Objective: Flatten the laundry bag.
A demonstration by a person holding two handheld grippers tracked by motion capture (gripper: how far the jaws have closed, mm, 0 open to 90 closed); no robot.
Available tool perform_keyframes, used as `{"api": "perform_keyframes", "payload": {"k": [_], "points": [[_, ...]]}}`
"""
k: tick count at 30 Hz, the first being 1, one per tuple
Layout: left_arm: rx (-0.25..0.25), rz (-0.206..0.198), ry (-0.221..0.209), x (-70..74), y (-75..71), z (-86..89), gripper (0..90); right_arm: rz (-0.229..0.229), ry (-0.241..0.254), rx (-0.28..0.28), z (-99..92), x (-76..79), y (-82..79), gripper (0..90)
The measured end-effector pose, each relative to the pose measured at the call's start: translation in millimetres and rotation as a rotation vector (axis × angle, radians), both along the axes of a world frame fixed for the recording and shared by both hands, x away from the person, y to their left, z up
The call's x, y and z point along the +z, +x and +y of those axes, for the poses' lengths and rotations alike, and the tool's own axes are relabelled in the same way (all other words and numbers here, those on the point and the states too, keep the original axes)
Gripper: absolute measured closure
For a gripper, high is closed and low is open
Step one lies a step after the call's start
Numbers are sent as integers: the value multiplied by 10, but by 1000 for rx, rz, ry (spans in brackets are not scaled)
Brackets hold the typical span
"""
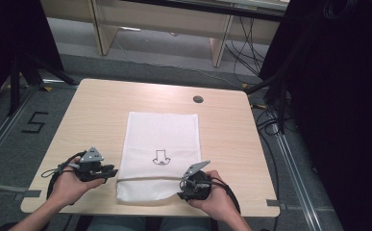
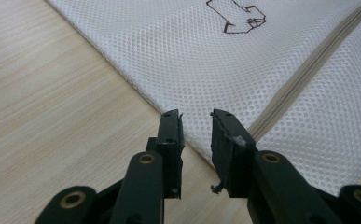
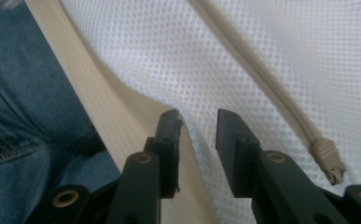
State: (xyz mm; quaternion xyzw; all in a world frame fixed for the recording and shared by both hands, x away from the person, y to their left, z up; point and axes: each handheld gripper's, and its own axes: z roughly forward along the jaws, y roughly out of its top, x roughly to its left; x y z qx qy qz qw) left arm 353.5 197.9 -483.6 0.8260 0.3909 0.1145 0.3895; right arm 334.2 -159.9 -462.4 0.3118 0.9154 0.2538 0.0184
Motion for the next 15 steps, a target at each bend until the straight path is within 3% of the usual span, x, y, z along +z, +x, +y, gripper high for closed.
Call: {"api": "perform_keyframes", "payload": {"k": [3,4,5,7,8,10,12,14,15], "points": [[2,6,-17,1,-20,-28,702,-54,35,-11,-71,69,44,676],[-4,3,-23,4,-27,-47,700,-55,59,-69,-105,89,45,674],[-15,3,-29,11,-36,-67,698,-68,58,-79,-160,116,81,674],[-34,-17,-41,36,-39,-106,692,-50,73,-145,-257,169,125,665],[-38,-23,-36,54,-39,-114,692,-74,92,-141,-318,174,154,661],[-33,-22,-57,55,-37,-141,692,-51,112,-146,-378,216,154,658],[-48,-27,-41,54,-24,-146,692,-42,132,-130,-400,211,135,658],[-44,-26,-48,42,-23,-169,692,-23,95,-119,-398,211,112,665],[-43,-20,-50,43,-24,-183,691,-49,98,-122,-405,202,125,672]]}}
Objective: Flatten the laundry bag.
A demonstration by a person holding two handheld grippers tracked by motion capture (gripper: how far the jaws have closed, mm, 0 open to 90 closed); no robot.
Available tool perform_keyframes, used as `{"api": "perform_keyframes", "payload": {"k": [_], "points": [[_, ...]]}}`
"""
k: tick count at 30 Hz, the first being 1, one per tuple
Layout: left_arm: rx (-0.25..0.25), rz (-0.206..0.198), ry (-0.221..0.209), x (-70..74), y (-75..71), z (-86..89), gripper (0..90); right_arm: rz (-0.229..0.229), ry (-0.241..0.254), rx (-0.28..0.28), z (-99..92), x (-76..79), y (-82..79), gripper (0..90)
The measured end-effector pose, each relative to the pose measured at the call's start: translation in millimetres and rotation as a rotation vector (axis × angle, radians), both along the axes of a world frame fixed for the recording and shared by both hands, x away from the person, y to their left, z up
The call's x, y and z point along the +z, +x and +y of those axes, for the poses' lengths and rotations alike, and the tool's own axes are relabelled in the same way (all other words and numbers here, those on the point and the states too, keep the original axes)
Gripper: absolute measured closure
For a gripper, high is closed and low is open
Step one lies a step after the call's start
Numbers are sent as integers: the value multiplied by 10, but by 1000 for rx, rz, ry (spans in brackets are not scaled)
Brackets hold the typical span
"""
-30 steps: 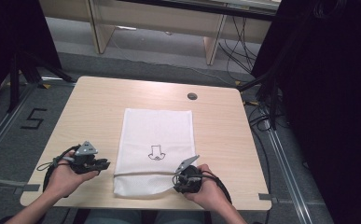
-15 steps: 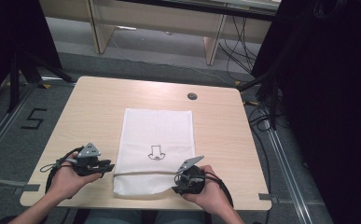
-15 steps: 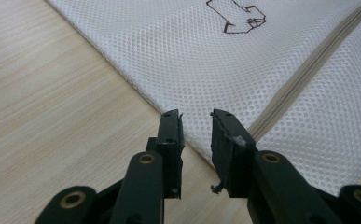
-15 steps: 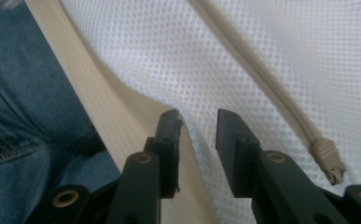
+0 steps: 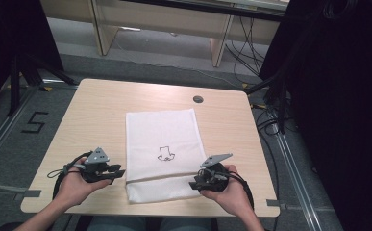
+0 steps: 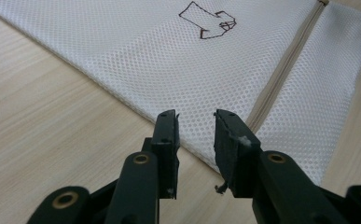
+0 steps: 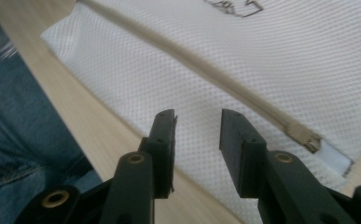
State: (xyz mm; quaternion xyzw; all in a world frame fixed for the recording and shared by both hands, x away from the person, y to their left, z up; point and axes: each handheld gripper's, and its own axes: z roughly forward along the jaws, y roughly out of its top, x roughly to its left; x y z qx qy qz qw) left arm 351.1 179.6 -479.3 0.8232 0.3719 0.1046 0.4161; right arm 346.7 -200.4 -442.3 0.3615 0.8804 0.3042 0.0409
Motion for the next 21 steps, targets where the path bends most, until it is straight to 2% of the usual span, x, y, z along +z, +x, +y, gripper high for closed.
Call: {"api": "perform_keyframes", "payload": {"k": [1,2,3,4,5,6,7,8,9,11,12,13,15,16,17,18,21], "points": [[-3,-4,-1,2,-1,-16,689,2,21,-19,-15,6,7,692],[-6,-14,3,6,0,-37,688,-17,15,-26,-49,14,37,720],[-19,-12,-1,4,5,-58,688,-9,5,-69,-82,34,56,759],[-21,-15,-3,2,8,-90,688,-35,-26,-115,-132,36,95,801],[-36,-17,6,2,11,-124,688,-28,-62,-157,-190,51,137,836],[-45,-18,7,-6,10,-159,689,4,-84,-223,-252,31,190,869],[-73,-25,19,-9,23,-183,693,9,-119,-250,-311,-1,241,900],[-79,-23,7,-25,23,-226,703,13,-152,-275,-358,-42,286,900],[-87,-14,14,-29,21,-249,712,42,-160,-307,-383,-87,321,900],[-129,-22,29,-56,46,-321,730,60,-171,-310,-425,-182,391,900],[-114,-8,20,-70,41,-357,735,75,-183,-321,-418,-203,407,900],[-130,-3,20,-91,56,-384,740,87,-185,-321,-409,-221,419,900],[-160,12,63,-122,81,-422,749,102,-205,-291,-383,-274,437,900],[-163,9,55,-140,86,-441,753,112,-215,-305,-358,-291,428,900],[-170,19,72,-155,86,-448,757,111,-223,-295,-351,-305,427,900],[-177,11,89,-156,88,-447,762,111,-227,-289,-340,-320,424,900],[-183,42,97,-181,75,-444,765,116,-232,-278,-318,-325,403,900]]}}
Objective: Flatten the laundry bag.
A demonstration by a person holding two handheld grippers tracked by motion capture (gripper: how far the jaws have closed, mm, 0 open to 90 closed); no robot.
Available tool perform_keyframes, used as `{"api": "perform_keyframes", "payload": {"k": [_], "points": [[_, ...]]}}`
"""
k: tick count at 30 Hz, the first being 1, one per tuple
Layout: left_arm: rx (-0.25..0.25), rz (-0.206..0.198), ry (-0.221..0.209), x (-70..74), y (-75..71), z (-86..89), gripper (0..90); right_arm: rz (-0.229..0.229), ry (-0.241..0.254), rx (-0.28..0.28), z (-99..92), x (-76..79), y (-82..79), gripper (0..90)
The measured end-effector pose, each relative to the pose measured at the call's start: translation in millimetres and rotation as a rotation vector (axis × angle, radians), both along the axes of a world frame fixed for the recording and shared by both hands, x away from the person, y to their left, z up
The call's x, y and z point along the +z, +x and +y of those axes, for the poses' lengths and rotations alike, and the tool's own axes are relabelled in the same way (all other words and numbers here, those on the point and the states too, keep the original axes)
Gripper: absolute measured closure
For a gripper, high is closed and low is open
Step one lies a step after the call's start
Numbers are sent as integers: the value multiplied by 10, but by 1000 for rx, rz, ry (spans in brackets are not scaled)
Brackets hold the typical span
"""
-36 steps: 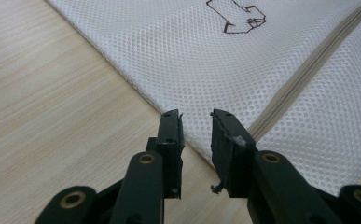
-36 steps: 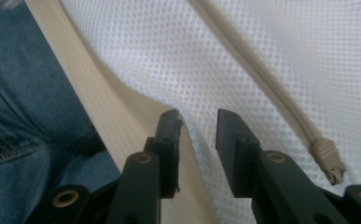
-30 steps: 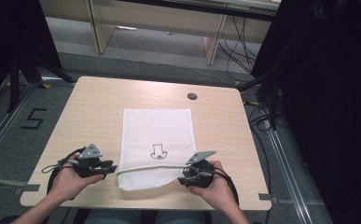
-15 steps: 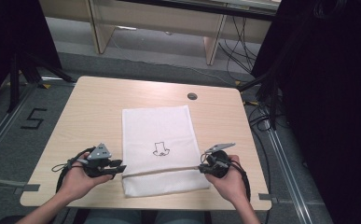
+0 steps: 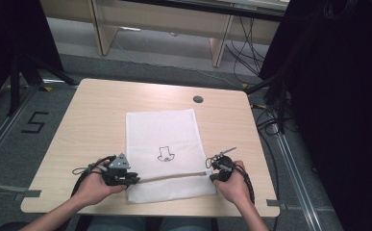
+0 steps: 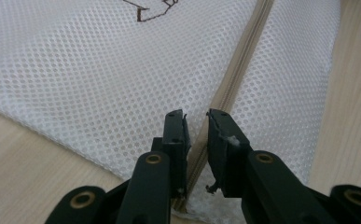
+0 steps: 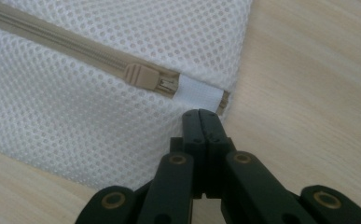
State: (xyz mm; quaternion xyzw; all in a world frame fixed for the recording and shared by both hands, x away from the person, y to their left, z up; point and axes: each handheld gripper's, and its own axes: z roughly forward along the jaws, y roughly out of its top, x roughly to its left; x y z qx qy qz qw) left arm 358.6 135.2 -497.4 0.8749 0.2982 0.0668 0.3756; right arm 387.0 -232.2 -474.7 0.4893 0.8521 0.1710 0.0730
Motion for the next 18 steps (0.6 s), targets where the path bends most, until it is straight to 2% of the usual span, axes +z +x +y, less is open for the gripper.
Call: {"api": "perform_keyframes", "payload": {"k": [5,6,7,8,9,10,12,13,16,18], "points": [[-11,11,44,-41,4,41,765,15,-7,35,61,-33,-45,900],[-3,23,36,-55,4,46,765,14,-8,39,80,-40,-55,900],[-28,22,64,-41,15,72,764,11,-17,48,99,-40,-62,900],[-1,31,46,-51,2,65,764,26,-18,41,109,-32,-74,900],[1,38,49,-54,6,76,765,14,-14,54,113,-41,-73,900],[2,37,51,-51,-2,90,765,26,-20,40,131,-33,-91,900],[6,46,57,-55,-9,123,765,21,-9,67,150,-43,-111,900],[15,54,63,-58,-8,140,766,35,-19,61,169,-34,-131,900],[30,58,64,-47,-28,185,766,33,-8,89,221,-40,-184,900],[39,61,82,-38,-36,224,766,43,-17,88,260,-39,-221,900]]}}
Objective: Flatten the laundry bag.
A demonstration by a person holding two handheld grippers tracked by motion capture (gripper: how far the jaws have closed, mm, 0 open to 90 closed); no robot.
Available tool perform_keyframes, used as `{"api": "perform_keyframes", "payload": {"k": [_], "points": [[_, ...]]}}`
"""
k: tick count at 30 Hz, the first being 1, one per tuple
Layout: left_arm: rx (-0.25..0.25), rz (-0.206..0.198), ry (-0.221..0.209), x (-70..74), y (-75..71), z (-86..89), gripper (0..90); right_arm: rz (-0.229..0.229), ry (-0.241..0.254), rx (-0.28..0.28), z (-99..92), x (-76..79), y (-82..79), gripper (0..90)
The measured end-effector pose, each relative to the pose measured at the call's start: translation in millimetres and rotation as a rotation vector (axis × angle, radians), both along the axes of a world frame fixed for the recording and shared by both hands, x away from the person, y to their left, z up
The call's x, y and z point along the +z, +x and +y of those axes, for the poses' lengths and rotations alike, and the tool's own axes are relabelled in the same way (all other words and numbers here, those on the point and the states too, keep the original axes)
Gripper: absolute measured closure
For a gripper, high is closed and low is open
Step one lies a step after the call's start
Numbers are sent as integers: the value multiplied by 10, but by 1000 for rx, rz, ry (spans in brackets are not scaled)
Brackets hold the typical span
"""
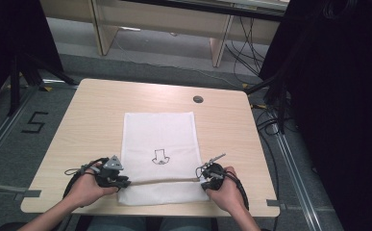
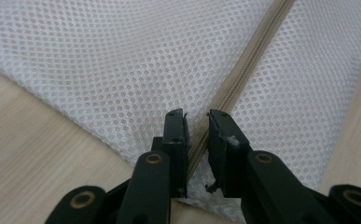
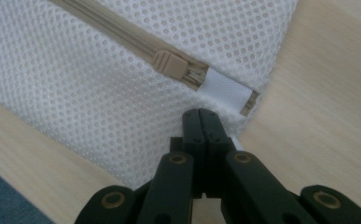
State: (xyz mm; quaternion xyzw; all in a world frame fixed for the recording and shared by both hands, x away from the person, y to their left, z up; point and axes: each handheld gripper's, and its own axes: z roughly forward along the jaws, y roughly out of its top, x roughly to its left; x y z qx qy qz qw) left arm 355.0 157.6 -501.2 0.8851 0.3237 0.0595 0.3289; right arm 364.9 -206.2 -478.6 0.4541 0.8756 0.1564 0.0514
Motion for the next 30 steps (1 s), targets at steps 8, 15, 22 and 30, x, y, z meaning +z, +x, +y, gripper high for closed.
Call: {"api": "perform_keyframes", "payload": {"k": [8,15,22,30], "points": [[28,-12,32,17,24,69,761,5,4,55,153,-1,-98,900],[39,-18,-5,46,8,31,733,-10,53,5,58,32,-65,870],[23,-74,-48,83,-19,-26,626,-140,162,-70,-106,151,-51,750],[38,-101,-89,97,-5,-29,516,-183,178,-70,-178,142,-23,688]]}}
